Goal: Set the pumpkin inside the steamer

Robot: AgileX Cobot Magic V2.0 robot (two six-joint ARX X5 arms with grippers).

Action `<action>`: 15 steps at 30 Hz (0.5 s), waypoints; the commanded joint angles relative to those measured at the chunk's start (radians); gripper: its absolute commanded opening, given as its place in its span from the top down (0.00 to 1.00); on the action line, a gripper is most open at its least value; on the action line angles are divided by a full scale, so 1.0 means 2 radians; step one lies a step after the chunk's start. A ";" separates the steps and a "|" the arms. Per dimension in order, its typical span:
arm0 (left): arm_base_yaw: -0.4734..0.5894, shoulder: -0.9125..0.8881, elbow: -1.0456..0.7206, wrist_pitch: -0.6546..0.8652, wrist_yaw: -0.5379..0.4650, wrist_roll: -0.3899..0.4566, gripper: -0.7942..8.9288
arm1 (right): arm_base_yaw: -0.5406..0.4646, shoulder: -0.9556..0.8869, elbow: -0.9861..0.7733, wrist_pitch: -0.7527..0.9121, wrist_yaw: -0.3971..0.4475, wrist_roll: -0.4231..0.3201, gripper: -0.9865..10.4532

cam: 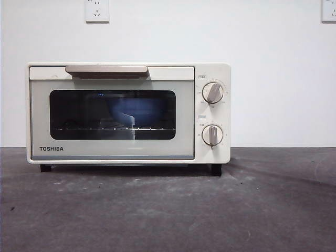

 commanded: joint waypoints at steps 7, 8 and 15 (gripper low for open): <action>0.000 -0.001 -0.010 -0.003 -0.002 -0.001 0.91 | -0.097 -0.030 -0.004 0.019 0.004 -0.038 0.91; 0.000 -0.001 -0.010 -0.003 -0.002 -0.001 0.91 | -0.120 -0.042 -0.013 0.028 -0.002 -0.038 0.91; 0.000 -0.001 -0.010 -0.003 -0.002 -0.001 0.91 | -0.272 -0.155 -0.129 0.121 -0.034 -0.045 0.91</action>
